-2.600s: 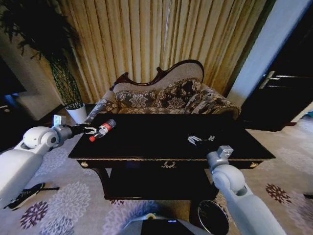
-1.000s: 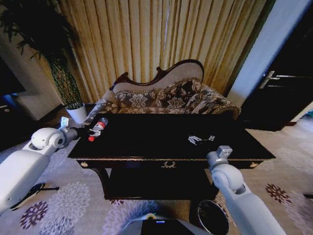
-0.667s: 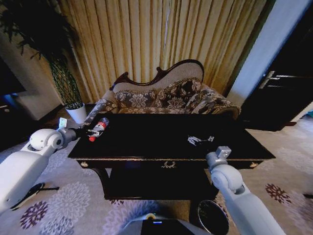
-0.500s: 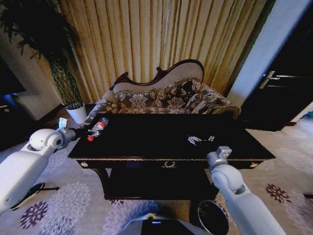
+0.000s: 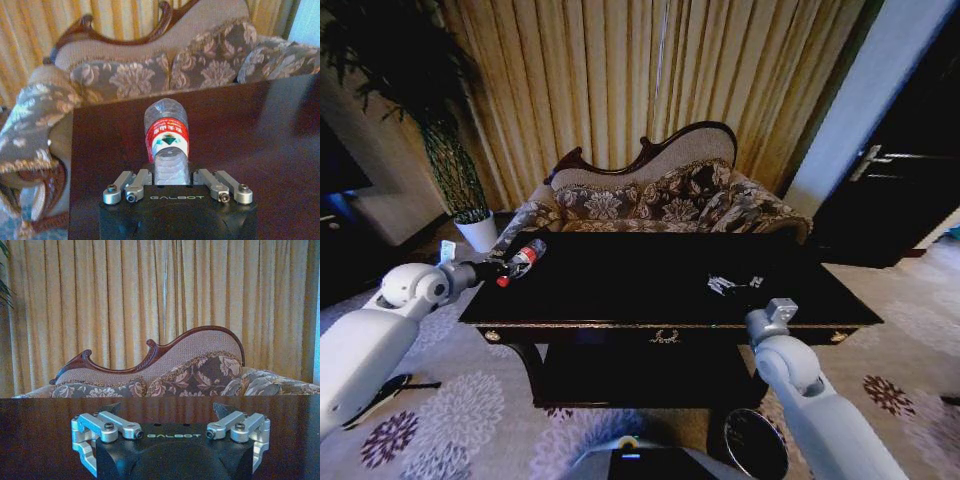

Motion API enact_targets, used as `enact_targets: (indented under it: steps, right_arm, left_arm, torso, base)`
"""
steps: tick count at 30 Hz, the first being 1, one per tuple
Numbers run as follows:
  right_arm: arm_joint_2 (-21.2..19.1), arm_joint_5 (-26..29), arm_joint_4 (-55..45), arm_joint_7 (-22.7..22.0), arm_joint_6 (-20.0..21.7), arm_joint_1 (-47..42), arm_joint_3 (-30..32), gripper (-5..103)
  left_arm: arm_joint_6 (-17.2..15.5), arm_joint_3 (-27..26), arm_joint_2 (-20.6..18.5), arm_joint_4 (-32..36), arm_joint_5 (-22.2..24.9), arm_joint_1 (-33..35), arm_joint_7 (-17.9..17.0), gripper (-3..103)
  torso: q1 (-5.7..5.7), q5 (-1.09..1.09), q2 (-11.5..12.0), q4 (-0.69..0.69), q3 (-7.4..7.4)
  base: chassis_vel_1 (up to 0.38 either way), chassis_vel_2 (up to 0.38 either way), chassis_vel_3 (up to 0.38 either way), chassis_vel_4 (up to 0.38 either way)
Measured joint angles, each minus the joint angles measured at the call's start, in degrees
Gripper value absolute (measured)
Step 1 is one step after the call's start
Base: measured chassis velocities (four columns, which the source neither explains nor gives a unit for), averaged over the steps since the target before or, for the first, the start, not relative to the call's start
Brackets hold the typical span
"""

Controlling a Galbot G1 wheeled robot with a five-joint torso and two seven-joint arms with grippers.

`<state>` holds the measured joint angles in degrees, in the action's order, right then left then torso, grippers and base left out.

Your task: Move to the front of the table and place the trash on the table into the trash bin.

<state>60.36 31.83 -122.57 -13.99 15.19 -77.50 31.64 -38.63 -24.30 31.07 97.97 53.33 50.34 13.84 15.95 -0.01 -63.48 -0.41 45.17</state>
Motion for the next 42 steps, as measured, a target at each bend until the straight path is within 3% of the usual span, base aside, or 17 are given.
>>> enact_targets:
  steps: [4, 7, 8, 10, 11, 12, 14, 15, 17, 21, 23, 25, 28, 29, 33, 37, 42]
  right_arm:
    - [-0.2, 0.4, -0.4, 0.0, 0.0, 0.2, 0.0, 100]
    - [-0.7, 1.1, -1.2, -0.5, -0.1, 0.5, 0.1, 100]
    - [-0.7, 1.1, -1.2, -0.5, -0.1, 0.5, 0.1, 100]
    - [-0.9, 2.0, -2.0, -1.7, -0.4, 0.5, 0.1, 100]
    - [-1.3, 3.4, -3.2, -2.3, -0.5, 0.4, 0.3, 100]
    - [-1.3, 3.4, -3.2, -2.3, -0.5, 0.4, 0.3, 100]
    - [-2.4, 6.5, -6.0, -2.8, -0.1, 0.3, 0.9, 100]
    - [-2.4, 6.5, -6.0, -2.8, -0.1, 0.3, 0.9, 100]
    - [-3.9, 11.0, -10.1, -2.9, 1.0, 0.6, 1.6, 100]
    - [-5.6, 14.6, -13.1, -2.8, 1.4, 0.9, 1.4, 100]
    - [-7.6, 19.9, -15.8, -2.6, 1.8, 1.2, 1.3, 100]
    - [-8.1, 21.2, -16.3, -2.6, 1.8, 1.4, 1.3, 100]
    - [-10.6, 29.5, -18.2, -2.5, 2.4, 3.3, 1.2, 100]
    - [-10.6, 29.5, -18.2, -2.5, 2.4, 3.3, 1.2, 100]
    - [-11.8, 37.8, -18.1, -2.4, 3.4, 7.5, -1.0, 100]
    - [-12.7, 40.2, -16.4, -1.0, 4.0, 10.8, -2.9, 100]
    - [-15.9, 44.7, -9.7, 3.7, 4.4, 20.9, -6.0, 100]
  left_arm:
    - [2.2, -1.4, -0.1, 0.8, -0.6, 0.7, 0.8, 30]
    - [8.0, -4.7, 0.1, 3.6, -1.5, 3.1, 0.3, 30]
    - [8.0, -4.7, 0.1, 3.6, -1.5, 3.1, 0.3, 30]
    - [12.7, -6.7, 0.1, 6.2, -2.8, 6.0, -1.6, 30]
    - [16.6, -7.8, 0.2, 7.9, -4.5, 8.1, -3.8, 30]
    - [16.6, -7.8, 0.2, 7.9, -4.5, 8.1, -3.8, 30]
    - [23.1, -9.1, 0.7, 11.5, -7.2, 11.2, -8.8, 30]
    - [23.1, -9.1, 0.7, 11.5, -7.2, 11.2, -8.8, 30]
    - [27.8, -10.0, 1.6, 15.8, -9.0, 12.6, -13.0, 30]
    - [31.0, -9.9, 2.1, 19.9, -10.6, 12.4, -15.8, 30]
    - [33.4, -9.3, 1.8, 23.6, -11.6, 12.2, -17.3, 30]
    - [33.9, -9.3, 1.6, 24.4, -11.7, 12.2, -17.5, 30]
    - [37.7, -8.9, -0.1, 28.8, -11.7, 12.5, -18.0, 30]
    - [37.7, -8.9, -0.1, 28.8, -11.7, 12.5, -18.0, 30]
    - [40.9, -7.8, -1.5, 30.8, -12.3, 12.4, -16.9, 30]
    - [42.4, -7.2, -1.6, 30.3, -13.2, 12.2, -15.6, 30]
    - [45.0, -3.9, -1.4, 24.2, -13.6, 7.4, -12.9, 30]
  torso:
    - [0.00, 0.00, 0.0, 0.00, 0.00]
    - [0.00, 0.01, 0.0, -0.01, 0.00]
    - [0.00, 0.01, 0.0, -0.01, 0.00]
    - [0.00, 0.01, 0.0, 0.00, 0.00]
    - [0.00, 0.02, 0.0, 0.00, 0.00]
    - [0.00, 0.02, 0.0, 0.00, 0.00]
    - [0.00, 0.00, 0.0, 0.02, 0.00]
    - [0.00, 0.00, 0.0, 0.02, 0.00]
    - [0.00, 0.00, 0.0, 0.00, -0.01]
    - [0.00, 0.01, 0.0, -0.01, 0.00]
    - [0.00, 0.01, 0.0, -0.01, 0.00]
    - [0.00, 0.02, 0.0, -0.01, -0.01]
    - [0.00, 0.01, 0.0, 0.00, -0.01]
    - [0.00, 0.01, 0.0, 0.00, -0.01]
    - [0.00, 0.02, 0.0, 0.00, -0.01]
    - [0.00, 0.01, 0.0, 0.00, 0.00]
    - [0.00, 0.00, 0.0, 0.00, 0.00]
  base:
    - [0.000, 0.000, 0.000, 0.000]
    - [0.000, 0.000, 0.000, 0.000]
    - [0.000, 0.000, 0.000, 0.000]
    - [0.000, 0.000, 0.000, 0.000]
    - [0.000, 0.000, 0.000, 0.000]
    - [0.000, 0.000, 0.000, 0.000]
    - [0.000, 0.000, 0.000, 0.000]
    - [0.000, 0.000, 0.000, 0.000]
    - [0.000, 0.000, 0.000, 0.000]
    - [0.000, 0.000, 0.000, 0.000]
    - [0.000, 0.000, 0.000, 0.000]
    - [0.000, 0.000, 0.000, 0.000]
    - [0.000, 0.000, 0.000, 0.000]
    - [0.000, 0.000, 0.000, 0.000]
    - [0.000, 0.000, 0.000, 0.000]
    - [0.000, 0.000, 0.000, 0.000]
    - [0.000, 0.000, 0.000, 0.000]
